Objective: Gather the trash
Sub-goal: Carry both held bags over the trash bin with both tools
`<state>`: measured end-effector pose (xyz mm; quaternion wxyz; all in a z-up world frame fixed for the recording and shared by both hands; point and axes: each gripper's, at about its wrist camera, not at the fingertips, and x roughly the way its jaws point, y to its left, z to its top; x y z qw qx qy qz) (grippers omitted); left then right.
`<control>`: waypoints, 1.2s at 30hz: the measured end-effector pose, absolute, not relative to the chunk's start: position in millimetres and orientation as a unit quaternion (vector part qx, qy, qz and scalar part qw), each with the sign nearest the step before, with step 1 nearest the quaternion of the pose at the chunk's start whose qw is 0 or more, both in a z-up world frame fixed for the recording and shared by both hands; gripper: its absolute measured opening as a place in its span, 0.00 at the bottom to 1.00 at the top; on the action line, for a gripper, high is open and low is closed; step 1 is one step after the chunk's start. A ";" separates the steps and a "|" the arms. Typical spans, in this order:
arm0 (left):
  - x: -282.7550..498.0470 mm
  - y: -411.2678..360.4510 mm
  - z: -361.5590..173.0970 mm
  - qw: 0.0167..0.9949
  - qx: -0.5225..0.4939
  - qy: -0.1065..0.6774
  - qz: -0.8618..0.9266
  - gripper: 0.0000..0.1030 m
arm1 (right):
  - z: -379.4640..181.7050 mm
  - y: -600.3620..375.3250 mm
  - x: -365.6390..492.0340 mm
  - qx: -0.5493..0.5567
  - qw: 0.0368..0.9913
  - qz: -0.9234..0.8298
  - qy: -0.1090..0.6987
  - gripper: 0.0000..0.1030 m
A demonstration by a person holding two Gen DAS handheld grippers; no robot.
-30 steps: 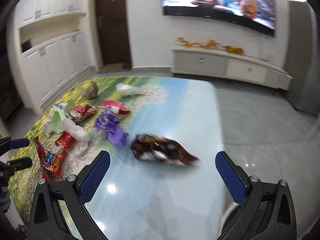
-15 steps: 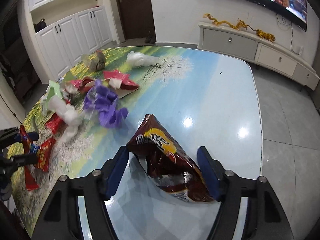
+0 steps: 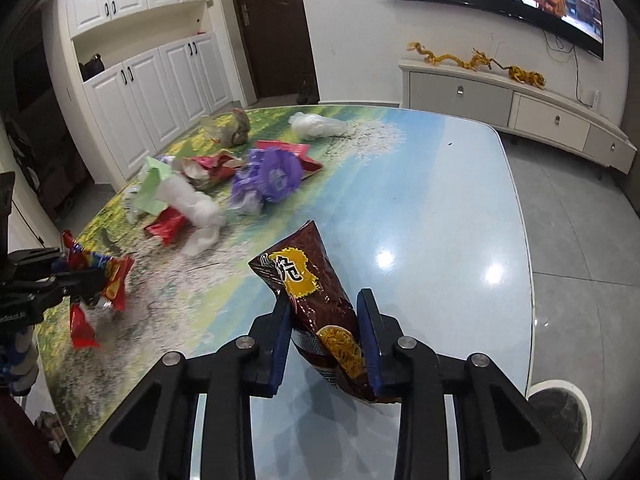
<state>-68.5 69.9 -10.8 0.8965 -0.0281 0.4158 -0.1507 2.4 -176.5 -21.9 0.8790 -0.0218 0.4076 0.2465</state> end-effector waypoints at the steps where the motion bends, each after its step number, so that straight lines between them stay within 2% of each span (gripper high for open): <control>1: -69.9 69.4 -8.4 0.898 -0.028 0.413 -0.150 0.22 | -19.5 -173.2 0.1 -0.018 0.880 0.246 0.405 0.30; 8: -63.1 48.9 16.5 0.904 -0.020 0.392 -0.168 0.21 | 10.6 -174.6 -14.5 0.026 0.899 0.233 0.370 0.29; 19: -23.3 -91.2 52.2 0.882 0.032 0.374 -0.285 0.21 | 32.2 -271.5 -39.4 0.086 0.930 0.115 0.340 0.29; 26: -3.3 -199.1 36.3 0.848 0.074 0.402 -0.337 0.21 | -2.7 -370.6 -61.0 0.142 0.917 0.001 0.374 0.29; 36: 20.1 -316.7 -19.8 0.807 0.120 0.477 -0.327 0.23 | -92.6 -454.0 -69.2 0.232 0.860 -0.070 0.449 0.31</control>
